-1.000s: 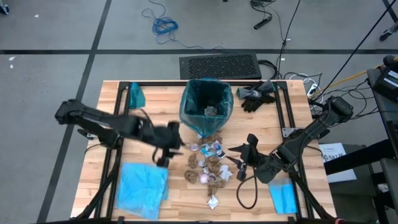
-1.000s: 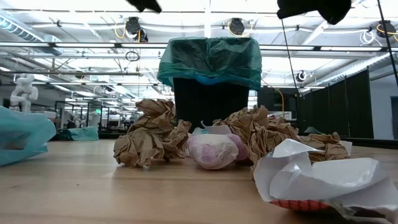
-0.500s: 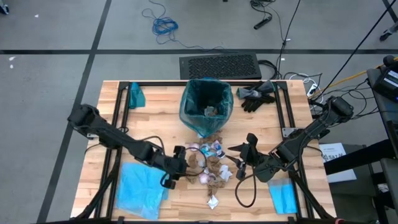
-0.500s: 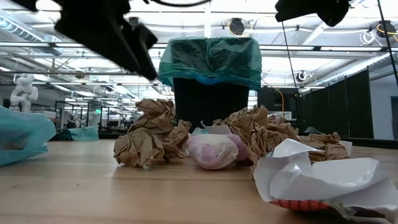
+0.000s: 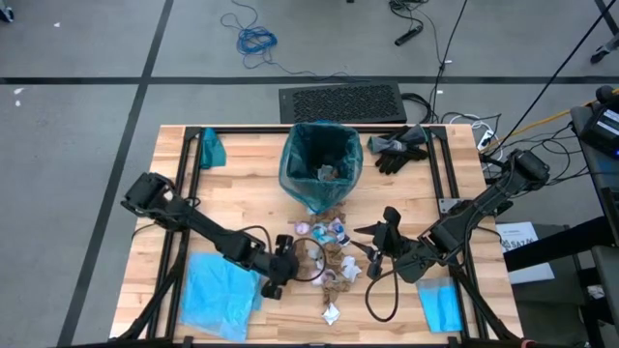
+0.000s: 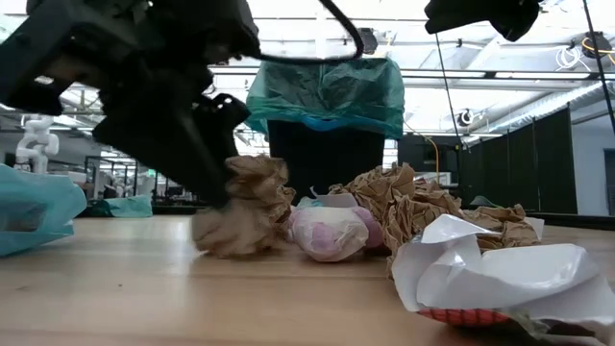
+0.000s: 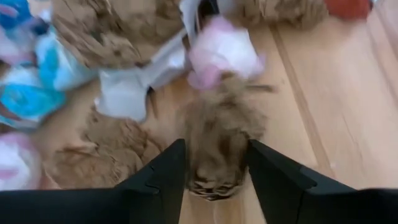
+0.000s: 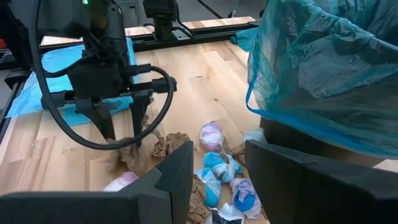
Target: Place trash/remove bag and relplace
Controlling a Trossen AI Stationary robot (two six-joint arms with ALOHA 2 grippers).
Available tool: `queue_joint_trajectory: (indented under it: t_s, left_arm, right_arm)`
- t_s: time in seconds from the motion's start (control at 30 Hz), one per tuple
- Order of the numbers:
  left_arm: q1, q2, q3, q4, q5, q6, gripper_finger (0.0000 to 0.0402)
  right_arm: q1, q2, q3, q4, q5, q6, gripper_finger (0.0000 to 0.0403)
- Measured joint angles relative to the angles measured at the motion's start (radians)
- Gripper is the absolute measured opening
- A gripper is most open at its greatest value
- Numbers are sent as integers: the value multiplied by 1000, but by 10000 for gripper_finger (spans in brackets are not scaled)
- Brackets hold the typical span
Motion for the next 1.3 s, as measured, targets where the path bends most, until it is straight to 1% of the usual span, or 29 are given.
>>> queue_joint_trajectory:
  t_s: [0.1,0.2,0.23,0.37,0.47,0.57,0.63,0.7,0.77,0.83,1.1,1.2,1.3]
  left_arm:
    - [-1,-23,0,11,-4,0,111]
    - [-1,-53,0,8,-5,2,30]
    - [-1,-65,0,8,-1,2,16]
    - [-2,-129,14,0,3,23,3]
    - [-2,-177,18,-3,11,53,2]
    - [-2,-193,19,-15,13,56,3]
    - [-2,-187,16,-30,14,49,12]
    - [-1,-170,12,-31,48,27,27]
    - [0,-153,12,-31,97,12,50]
    - [1,-142,11,-30,120,0,78]
    - [33,-105,11,-23,120,-51,200]
    - [52,-80,11,-24,119,-54,232]
    - [60,-57,11,-10,118,-54,247]
  right_arm:
    - [0,0,0,0,1,0,137]
    - [0,0,0,-1,3,-1,137]
    - [0,0,0,-1,3,0,137]
    - [0,0,0,-1,3,-1,137]
    - [0,0,0,-1,4,-3,137]
    - [0,0,0,-1,4,-3,137]
    - [0,0,0,-1,4,-4,137]
    - [0,-1,0,-1,4,-3,137]
    - [0,-1,0,-2,4,-3,137]
    - [0,-1,0,-1,4,-4,137]
    - [-1,-1,0,0,4,-2,137]
    - [-1,-1,0,0,4,-1,137]
    - [-1,-1,0,0,4,-1,137]
